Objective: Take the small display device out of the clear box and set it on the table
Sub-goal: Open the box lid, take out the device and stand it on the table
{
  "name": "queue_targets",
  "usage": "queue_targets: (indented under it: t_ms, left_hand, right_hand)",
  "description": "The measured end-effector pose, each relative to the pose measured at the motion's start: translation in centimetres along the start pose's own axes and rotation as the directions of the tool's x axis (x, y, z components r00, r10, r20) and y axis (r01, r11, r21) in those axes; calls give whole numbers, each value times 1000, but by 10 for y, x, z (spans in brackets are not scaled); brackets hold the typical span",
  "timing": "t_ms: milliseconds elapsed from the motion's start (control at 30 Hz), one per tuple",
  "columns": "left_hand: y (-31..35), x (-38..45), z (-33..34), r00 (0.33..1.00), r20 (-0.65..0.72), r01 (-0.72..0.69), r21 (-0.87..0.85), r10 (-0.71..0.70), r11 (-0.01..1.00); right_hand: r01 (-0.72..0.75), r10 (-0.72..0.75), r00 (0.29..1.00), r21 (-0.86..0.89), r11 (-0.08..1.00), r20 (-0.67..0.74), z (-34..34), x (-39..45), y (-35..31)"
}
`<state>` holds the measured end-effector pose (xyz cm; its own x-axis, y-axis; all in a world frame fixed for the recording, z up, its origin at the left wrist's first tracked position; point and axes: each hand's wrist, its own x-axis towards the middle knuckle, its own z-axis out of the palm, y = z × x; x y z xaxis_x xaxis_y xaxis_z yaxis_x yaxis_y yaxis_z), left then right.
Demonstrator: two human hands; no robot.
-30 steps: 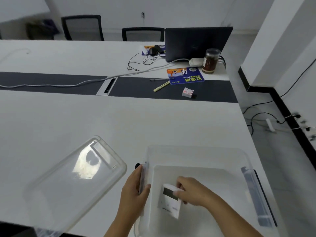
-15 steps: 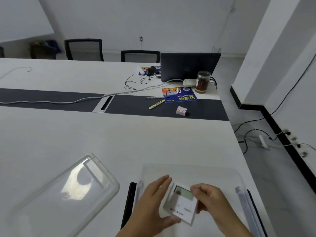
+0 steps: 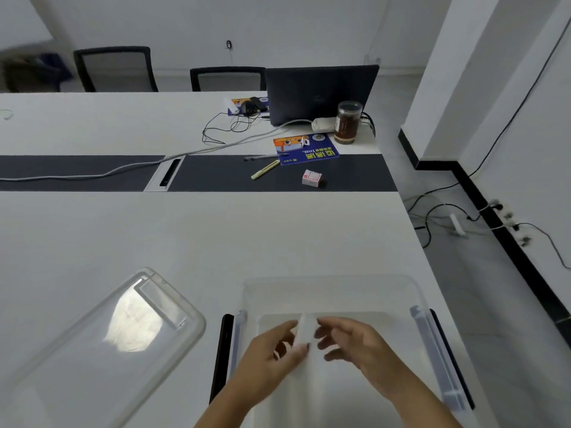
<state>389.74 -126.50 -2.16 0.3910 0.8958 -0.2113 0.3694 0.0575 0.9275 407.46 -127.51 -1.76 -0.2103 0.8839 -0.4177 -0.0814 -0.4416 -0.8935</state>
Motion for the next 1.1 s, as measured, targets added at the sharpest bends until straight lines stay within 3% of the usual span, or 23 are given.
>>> queue_targets:
  t_ms: [100,367,567,1100]
  left_hand:
    - [0,1,-1,999,39,-3,-58,5,998]
    - [-3,2,-2,991,133,-39,47,33,998]
    - [-7,3,0,988,151,26,-53,-18,998]
    - [-8,2,1,991,129,-27,-97,40,995]
  right_hand:
    - [23,-27,999,-224,974,-17,3,1,4]
    - [31,-35,999,-155,987,-27,1,6,9]
    - [34,-39,999,-145,989,-30,2,7,9]
    - [77,-83,996,-186,979,-28,8,5,11]
